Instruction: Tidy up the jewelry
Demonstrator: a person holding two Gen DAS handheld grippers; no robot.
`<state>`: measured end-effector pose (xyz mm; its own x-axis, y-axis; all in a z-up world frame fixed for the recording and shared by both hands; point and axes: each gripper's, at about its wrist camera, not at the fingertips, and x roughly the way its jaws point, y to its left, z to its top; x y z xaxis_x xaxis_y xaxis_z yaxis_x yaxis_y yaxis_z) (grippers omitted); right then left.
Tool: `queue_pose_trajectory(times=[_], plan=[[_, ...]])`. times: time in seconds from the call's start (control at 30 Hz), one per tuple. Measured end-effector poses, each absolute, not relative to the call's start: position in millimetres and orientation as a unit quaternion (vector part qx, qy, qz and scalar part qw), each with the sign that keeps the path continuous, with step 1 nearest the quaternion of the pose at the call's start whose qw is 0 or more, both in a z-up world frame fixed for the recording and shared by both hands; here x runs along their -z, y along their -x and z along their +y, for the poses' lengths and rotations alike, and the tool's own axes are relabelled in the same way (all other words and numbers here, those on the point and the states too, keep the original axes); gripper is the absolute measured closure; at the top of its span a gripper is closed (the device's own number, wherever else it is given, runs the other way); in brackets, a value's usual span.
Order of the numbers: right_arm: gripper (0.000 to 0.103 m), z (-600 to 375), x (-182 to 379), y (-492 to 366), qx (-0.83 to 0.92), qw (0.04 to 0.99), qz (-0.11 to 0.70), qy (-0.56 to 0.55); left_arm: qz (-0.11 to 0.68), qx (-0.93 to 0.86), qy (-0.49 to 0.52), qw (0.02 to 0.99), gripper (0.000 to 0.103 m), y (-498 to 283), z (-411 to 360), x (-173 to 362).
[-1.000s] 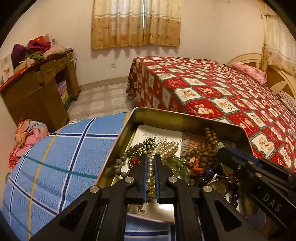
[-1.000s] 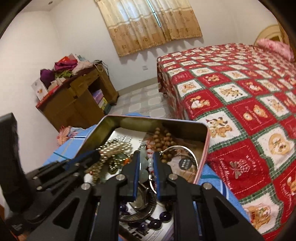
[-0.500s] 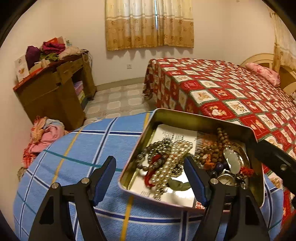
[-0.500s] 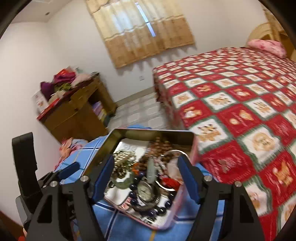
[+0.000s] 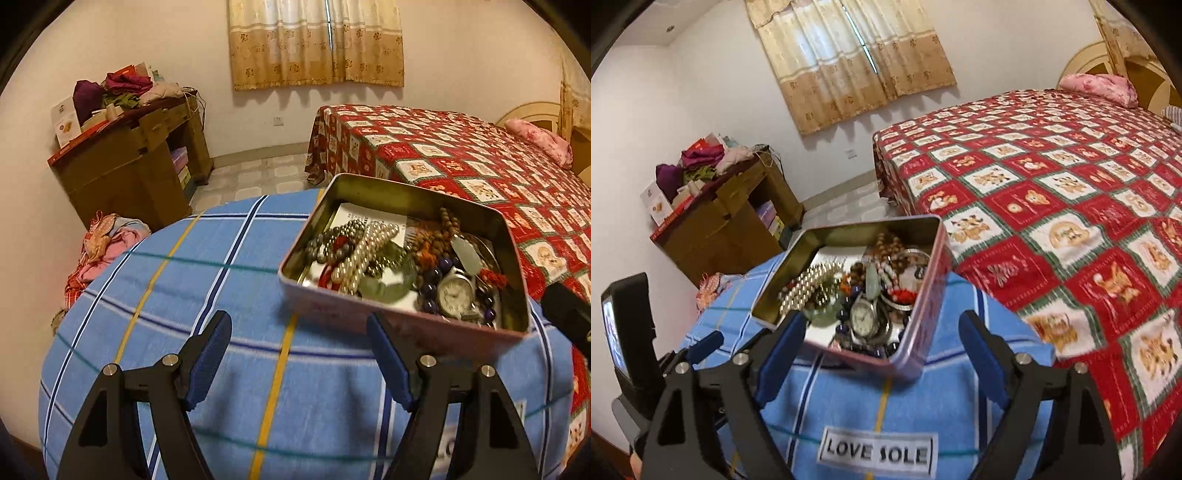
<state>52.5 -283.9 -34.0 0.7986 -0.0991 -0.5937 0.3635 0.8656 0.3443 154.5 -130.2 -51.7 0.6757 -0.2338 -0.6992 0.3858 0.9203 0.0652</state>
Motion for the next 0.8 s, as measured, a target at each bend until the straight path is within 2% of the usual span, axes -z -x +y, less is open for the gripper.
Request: queue_pose_trajectory(times=[0.33,0.8], plan=[[0.012,-264,21,-5,0.146,0.922,0.299,-0.198,0.357,0.146,-0.103,0.917,0.028,-99,-100,34],[0.01,-226,-27,58,0.136,0.948,0.236,-0.167,0.296,0.132,-0.081,0.942,0.025,-30,-60,-14]])
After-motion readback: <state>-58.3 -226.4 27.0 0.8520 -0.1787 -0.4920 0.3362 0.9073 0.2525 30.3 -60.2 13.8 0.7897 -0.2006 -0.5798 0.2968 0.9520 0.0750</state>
